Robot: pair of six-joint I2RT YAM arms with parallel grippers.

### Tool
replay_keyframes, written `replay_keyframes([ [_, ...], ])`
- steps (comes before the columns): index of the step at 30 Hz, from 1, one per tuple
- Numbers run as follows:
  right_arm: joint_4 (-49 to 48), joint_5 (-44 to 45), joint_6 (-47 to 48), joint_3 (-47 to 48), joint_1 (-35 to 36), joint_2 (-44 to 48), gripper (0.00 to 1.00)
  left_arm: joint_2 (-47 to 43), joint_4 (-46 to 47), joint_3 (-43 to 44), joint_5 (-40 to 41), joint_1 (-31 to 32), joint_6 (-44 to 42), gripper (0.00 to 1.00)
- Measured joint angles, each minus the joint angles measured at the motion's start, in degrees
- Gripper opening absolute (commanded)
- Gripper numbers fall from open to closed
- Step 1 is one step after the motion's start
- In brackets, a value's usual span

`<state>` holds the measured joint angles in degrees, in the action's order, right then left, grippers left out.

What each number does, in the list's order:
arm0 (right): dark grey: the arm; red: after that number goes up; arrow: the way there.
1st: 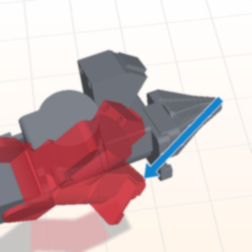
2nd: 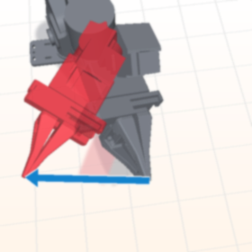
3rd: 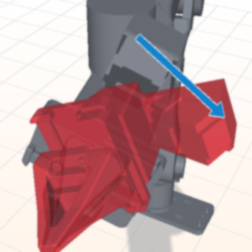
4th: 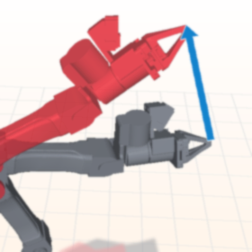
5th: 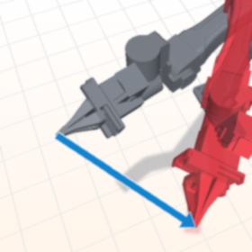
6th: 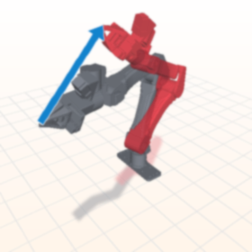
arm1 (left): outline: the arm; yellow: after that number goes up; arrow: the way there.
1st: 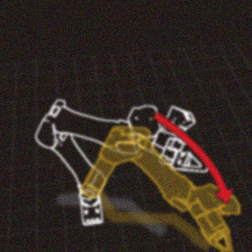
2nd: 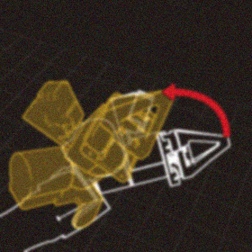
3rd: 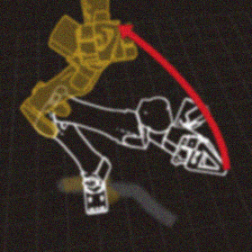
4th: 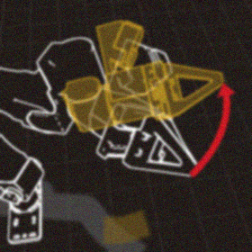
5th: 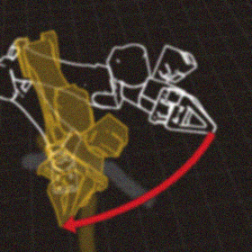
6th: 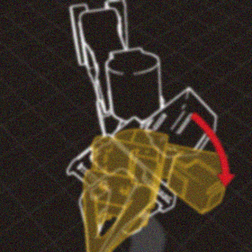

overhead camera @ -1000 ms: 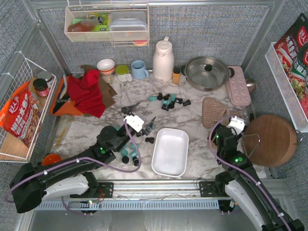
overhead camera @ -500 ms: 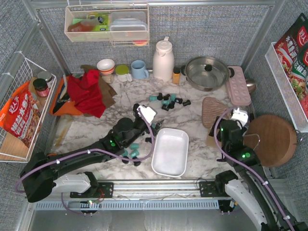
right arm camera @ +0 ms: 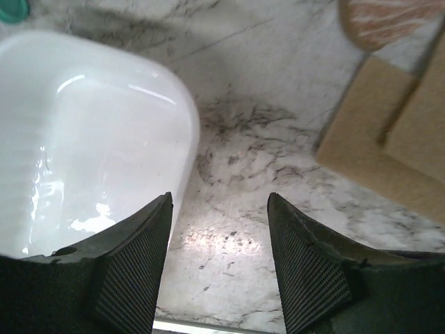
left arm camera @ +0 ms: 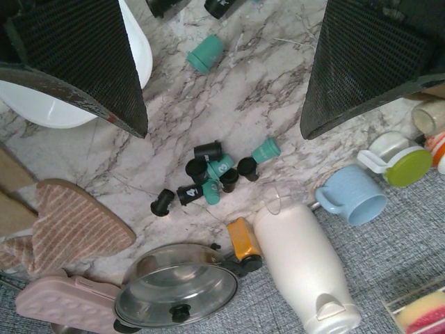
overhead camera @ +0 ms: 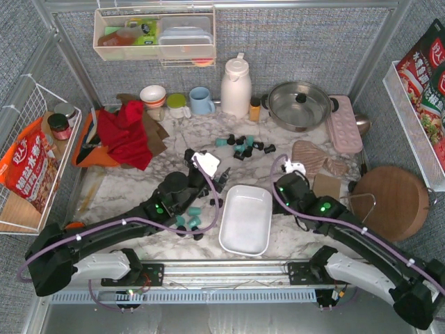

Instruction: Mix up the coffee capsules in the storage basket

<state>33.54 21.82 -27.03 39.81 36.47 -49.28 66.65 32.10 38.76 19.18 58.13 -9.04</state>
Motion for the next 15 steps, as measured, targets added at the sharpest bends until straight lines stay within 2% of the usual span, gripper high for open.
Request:
replay_keyframes([
  [10,-5.99,0.63,-5.42,-6.01,7.58,-7.54,0.58,-2.40,1.31,-0.57,0.17,0.22,-1.81,0.99],
  [15,-9.86,0.35,-6.93,-7.87,8.44,-9.51,0.42,-2.86,1.33,-0.98,-0.09,0.50,-2.47,0.99],
])
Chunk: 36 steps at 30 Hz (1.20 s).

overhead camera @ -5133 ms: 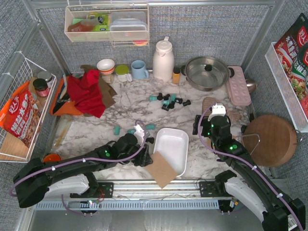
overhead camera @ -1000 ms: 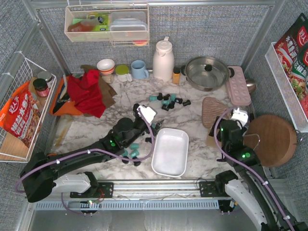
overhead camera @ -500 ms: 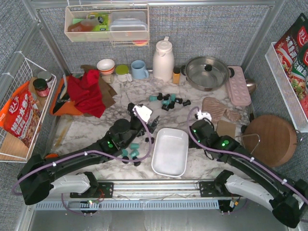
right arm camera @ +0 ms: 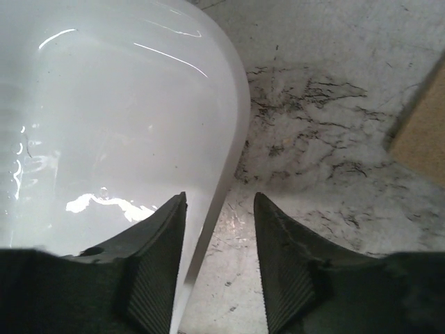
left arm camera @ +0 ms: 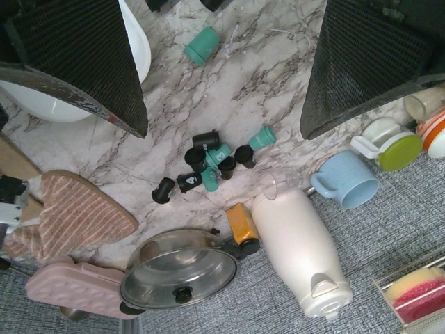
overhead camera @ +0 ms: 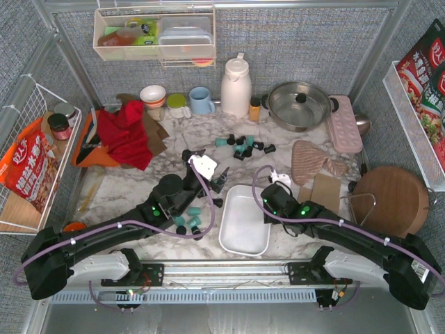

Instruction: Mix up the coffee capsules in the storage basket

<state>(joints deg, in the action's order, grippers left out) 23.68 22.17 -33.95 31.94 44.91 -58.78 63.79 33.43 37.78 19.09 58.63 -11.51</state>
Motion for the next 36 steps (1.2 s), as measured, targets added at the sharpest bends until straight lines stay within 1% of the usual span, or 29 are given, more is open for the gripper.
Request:
replay_keyframes([
  [5,-3.26,-0.07,-1.27,-1.42,0.04,-0.55,0.22,-0.28,0.13,-0.09,-0.63,0.22,-0.48,0.99],
  [6,-3.80,-0.04,-1.53,-1.70,0.04,-0.57,0.17,-0.37,0.13,-0.11,-0.63,0.26,-0.50,0.99],
  [8,-4.76,0.24,-2.32,-2.14,0.02,-0.57,0.04,-0.48,0.15,-0.11,-0.66,0.39,-0.66,0.99],
  [9,-5.27,0.39,-2.47,-2.27,-0.09,-0.57,0.00,-0.52,0.22,-0.11,-0.70,0.46,-0.79,0.99],
  [12,-5.60,0.85,-2.03,-2.29,-1.29,-0.55,0.00,-0.57,0.31,-0.20,-1.05,0.52,-1.14,0.99],
  [14,-5.51,1.16,-0.26,-2.12,-3.76,-0.17,0.00,-0.57,0.35,-0.31,-1.07,0.59,-1.38,0.99],
  [16,-5.33,0.72,1.60,-1.36,-7.17,0.31,0.00,-0.57,0.35,-0.37,-1.07,0.63,-1.38,0.99],
  [21,-5.68,-2.64,7.82,0.31,-18.80,0.98,0.00,-0.42,0.37,-0.42,-1.07,0.74,-1.53,0.99],
  [25,-7.43,-8.15,13.07,0.31,-25.27,-0.09,0.00,0.04,0.37,-0.42,-0.98,0.74,-1.57,0.99],
  [26,-7.76,-9.81,14.40,0.61,-26.05,-0.94,0.05,0.17,0.37,-0.42,-0.83,0.74,-1.62,0.99],
  [28,-7.67,-12.52,16.59,2.05,-26.67,-3.02,0.23,0.42,0.37,-0.42,-0.57,0.74,-1.79,0.99],
  [30,-7.67,-15.02,18.32,3.93,-26.93,-5.75,0.35,0.70,0.37,-0.42,-0.15,0.74,-1.84,0.99],
  [33,-7.19,-16.65,19.71,6.10,-27.26,-9.05,0.49,1.05,0.44,-0.50,0.35,0.74,-1.97,0.99],
  [36,-4.87,-16.68,19.69,8.74,-27.26,-10.16,0.57,1.46,0.42,-0.55,0.42,0.74,-2.25,0.99],
])
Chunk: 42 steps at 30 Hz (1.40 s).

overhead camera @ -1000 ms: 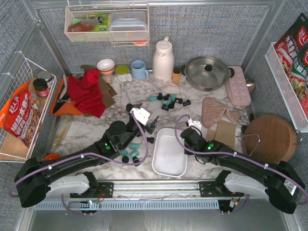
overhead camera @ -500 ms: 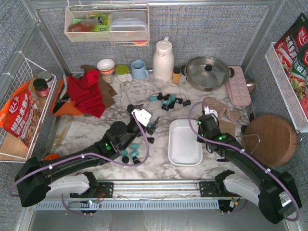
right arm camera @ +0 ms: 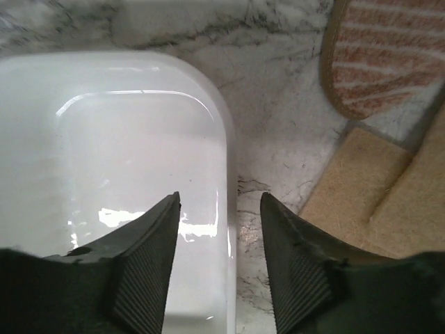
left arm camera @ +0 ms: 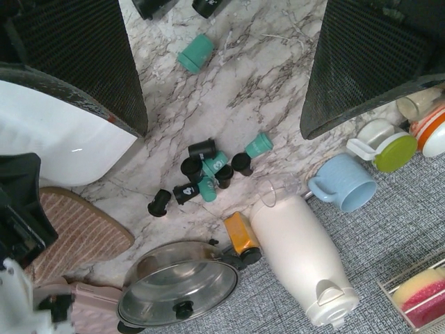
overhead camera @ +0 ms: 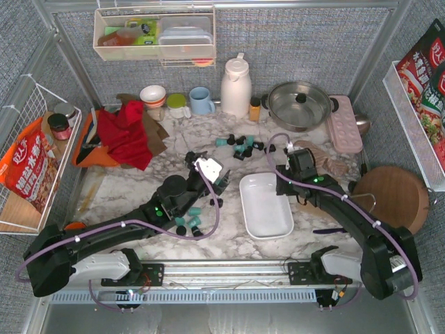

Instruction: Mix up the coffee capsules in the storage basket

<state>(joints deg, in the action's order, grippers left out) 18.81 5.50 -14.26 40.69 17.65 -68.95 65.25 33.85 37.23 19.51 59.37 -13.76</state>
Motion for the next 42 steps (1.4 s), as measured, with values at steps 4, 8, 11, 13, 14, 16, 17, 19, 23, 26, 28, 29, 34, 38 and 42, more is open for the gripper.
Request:
replay_keyframes([
  [4,2.45,0.28,-0.50,4.07,-0.02,2.40,0.68,0.07,0.02,0.00,0.11,0.02,-0.87,0.99],
  [8,1.07,0.63,0.33,7.23,-0.04,4.24,0.74,0.07,0.02,-0.07,0.26,0.02,-1.25,0.99],
  [11,-3.39,0.50,4.39,8.02,-0.26,2.45,0.78,0.22,0.04,-0.07,0.02,0.02,-1.20,0.99],
  [13,-6.34,-0.42,7.76,9.20,-0.74,-0.68,0.78,0.28,0.00,-0.07,-0.07,0.02,-1.20,0.99],
  [14,-7.45,-1.29,9.42,10.34,-1.18,-2.69,0.78,0.28,0.00,-0.07,-0.13,0.02,-1.20,0.99],
  [16,-8.72,-3.43,12.55,13.97,-2.32,-7.54,0.78,0.28,0.02,-0.07,-0.15,0.02,-1.20,0.99],
  [17,-9.27,-4.74,14.16,16.44,-2.89,-10.49,0.78,0.24,0.02,-0.09,-0.15,0.02,-1.20,0.99],
  [19,-9.88,-7.06,16.87,20.90,-3.76,-15.74,0.78,0.02,0.17,-0.31,-0.13,0.00,-1.25,0.99],
  [23,-8.48,-10.67,22.18,29.59,-4.98,-26.01,0.78,-0.44,0.44,-0.72,-0.07,0.00,-1.84,0.99],
  [26,-6.45,-12.00,25.18,34.03,-5.29,-31.85,0.78,-0.76,0.61,-0.85,-0.04,0.00,-2.36,0.99],
  [28,-4.50,-12.33,27.02,36.63,-5.29,-35.19,0.78,-0.96,0.85,-1.14,0.00,0.00,-2.78,0.99],
  [29,-3.87,-12.39,27.78,37.73,-5.29,-36.68,0.78,-1.01,0.92,-1.27,0.00,0.00,-2.99,0.99],
  [34,-0.79,-11.96,30.93,42.60,-5.42,-42.91,0.77,-1.01,1.18,-1.49,0.02,0.00,-3.63,0.99],
  [38,1.07,-10.45,32.79,44.76,-5.62,-46.49,0.77,-1.01,1.29,-1.68,0.00,0.00,-3.80,0.99],
  [42,1.86,-8.79,33.79,45.29,-5.68,-48.33,0.76,-0.94,1.31,-1.88,-0.04,0.00,-3.80,0.99],
])
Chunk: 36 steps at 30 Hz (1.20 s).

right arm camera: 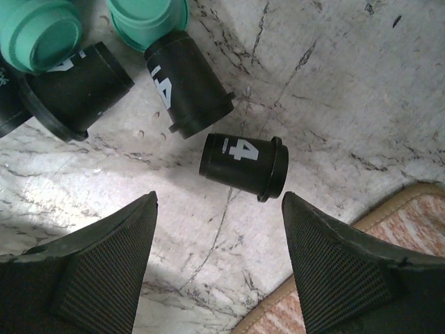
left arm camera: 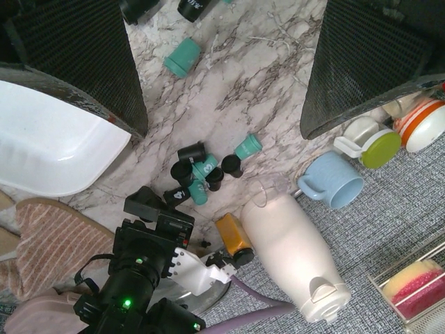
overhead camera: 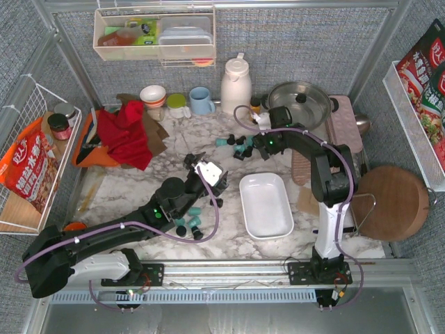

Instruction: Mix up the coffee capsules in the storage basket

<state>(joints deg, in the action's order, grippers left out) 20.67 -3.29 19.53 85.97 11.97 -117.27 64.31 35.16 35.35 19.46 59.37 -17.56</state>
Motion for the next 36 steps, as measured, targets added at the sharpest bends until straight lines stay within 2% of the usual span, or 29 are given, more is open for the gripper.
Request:
replay_keyframes([
  [13,-0.55,-0.20,0.46,2.58,-0.09,-4.26,0.73,0.39,0.98,0.00,-0.20,0.00,-0.20,0.99],
  [26,-1.09,0.09,-0.17,2.84,-0.37,-4.55,0.51,0.39,0.98,-0.02,-1.01,0.02,-0.42,0.99],
  [30,-0.37,0.35,-0.72,1.84,-0.44,-2.03,0.50,0.39,0.98,-0.02,-1.03,0.02,-0.48,0.99],
  [36,-0.55,0.46,-1.90,-2.82,-0.42,7.10,0.49,0.39,0.94,-0.02,-1.44,0.00,-0.59,0.99],
])
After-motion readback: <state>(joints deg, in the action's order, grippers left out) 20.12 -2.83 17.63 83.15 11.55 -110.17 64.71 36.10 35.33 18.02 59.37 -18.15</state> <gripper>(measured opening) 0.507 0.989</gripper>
